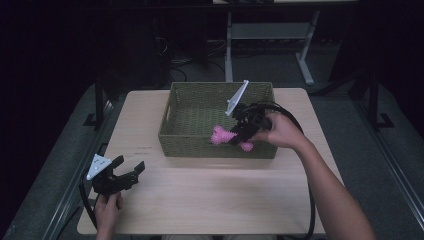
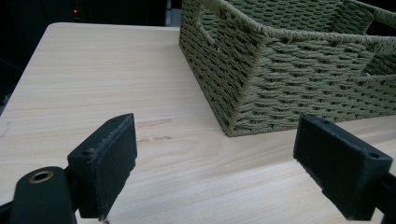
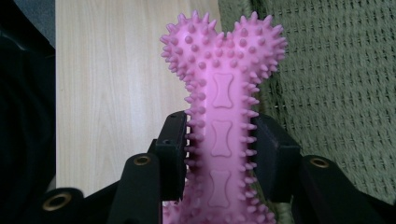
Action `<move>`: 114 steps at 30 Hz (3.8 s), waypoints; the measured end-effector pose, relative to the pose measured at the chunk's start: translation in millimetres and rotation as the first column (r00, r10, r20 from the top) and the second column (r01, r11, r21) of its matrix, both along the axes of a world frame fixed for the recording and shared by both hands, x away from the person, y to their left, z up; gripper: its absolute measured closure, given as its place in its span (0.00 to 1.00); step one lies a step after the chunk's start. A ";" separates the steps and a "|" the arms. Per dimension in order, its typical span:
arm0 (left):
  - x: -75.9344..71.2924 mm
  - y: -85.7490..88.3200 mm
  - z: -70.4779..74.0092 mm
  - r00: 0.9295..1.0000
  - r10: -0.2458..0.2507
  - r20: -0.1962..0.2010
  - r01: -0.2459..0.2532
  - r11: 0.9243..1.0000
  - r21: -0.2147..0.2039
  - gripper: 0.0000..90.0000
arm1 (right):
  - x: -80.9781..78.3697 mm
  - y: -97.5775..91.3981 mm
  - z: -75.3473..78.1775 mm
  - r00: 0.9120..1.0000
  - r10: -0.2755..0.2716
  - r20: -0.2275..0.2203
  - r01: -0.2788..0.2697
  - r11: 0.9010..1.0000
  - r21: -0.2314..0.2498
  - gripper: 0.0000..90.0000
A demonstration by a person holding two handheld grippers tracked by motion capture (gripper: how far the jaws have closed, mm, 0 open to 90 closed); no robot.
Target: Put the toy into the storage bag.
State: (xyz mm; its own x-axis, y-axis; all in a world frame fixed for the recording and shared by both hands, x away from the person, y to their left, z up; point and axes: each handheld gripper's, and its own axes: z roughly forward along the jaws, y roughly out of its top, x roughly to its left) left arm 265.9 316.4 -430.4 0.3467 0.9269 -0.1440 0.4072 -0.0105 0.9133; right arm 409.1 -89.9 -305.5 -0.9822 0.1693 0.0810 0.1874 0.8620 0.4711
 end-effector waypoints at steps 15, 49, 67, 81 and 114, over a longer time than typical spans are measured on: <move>0.2 1.9 -0.2 1.000 0.004 -0.001 -0.004 1.000 -0.011 0.14 | 27.8 3.2 11.7 1.000 -0.018 0.000 0.018 0.998 -0.056 0.64; -1.4 4.7 0.0 1.000 0.008 -0.001 -0.008 1.000 -0.020 0.14 | 93.1 2.0 -28.8 0.992 -0.073 -0.101 0.061 0.991 -0.117 0.64; -1.0 3.8 -0.1 1.000 0.008 0.001 -0.008 1.000 -0.020 0.14 | 93.1 1.0 -61.0 0.984 -0.086 -0.154 0.063 0.987 -0.149 0.64; -2.0 4.2 0.3 1.000 0.005 0.001 -0.005 1.000 -0.019 0.14 | 92.4 0.7 -72.7 0.980 -0.097 -0.174 0.071 0.987 -0.147 0.64; -1.7 -0.8 -0.1 1.000 -0.007 0.002 0.007 1.000 -0.009 0.14 | 76.3 -24.8 -28.9 0.978 -0.164 -0.132 0.164 0.986 -0.011 0.53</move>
State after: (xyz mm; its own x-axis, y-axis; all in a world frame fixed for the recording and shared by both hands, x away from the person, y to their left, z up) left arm 264.2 315.7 -430.5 0.3533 0.9231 -0.1521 0.4054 -0.0046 0.9141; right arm 485.3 -114.7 -334.5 -0.9218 0.3271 0.2081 0.3867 0.8142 0.4330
